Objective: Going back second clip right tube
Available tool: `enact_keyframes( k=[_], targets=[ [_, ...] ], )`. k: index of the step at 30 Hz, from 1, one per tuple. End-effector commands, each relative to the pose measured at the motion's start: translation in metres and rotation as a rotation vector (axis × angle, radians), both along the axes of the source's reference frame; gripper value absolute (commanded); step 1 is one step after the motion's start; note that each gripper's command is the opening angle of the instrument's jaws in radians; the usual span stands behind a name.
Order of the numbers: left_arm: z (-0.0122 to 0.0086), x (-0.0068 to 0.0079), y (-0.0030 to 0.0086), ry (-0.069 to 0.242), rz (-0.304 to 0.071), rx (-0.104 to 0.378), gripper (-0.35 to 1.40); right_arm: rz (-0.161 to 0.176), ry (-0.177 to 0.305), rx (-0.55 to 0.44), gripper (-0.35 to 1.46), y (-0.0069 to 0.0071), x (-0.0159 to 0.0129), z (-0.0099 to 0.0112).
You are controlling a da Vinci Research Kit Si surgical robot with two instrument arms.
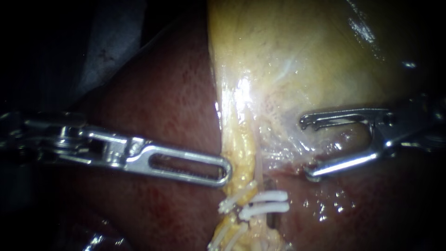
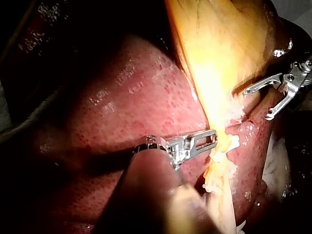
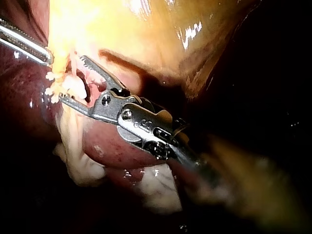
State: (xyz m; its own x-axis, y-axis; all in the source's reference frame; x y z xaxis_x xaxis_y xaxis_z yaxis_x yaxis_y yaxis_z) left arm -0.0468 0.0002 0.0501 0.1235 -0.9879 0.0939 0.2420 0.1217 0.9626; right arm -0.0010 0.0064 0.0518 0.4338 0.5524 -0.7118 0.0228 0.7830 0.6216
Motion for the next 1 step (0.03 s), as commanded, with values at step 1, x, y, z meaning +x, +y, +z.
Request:
enact_keyframes(
  k=[1],
  targets=[
    [0.0,0.0,0.0,0.0,0.0,0.0,-0.35,0.0,0.0,0.0,0.58,0.0,0.0,0.0]
  ],
)
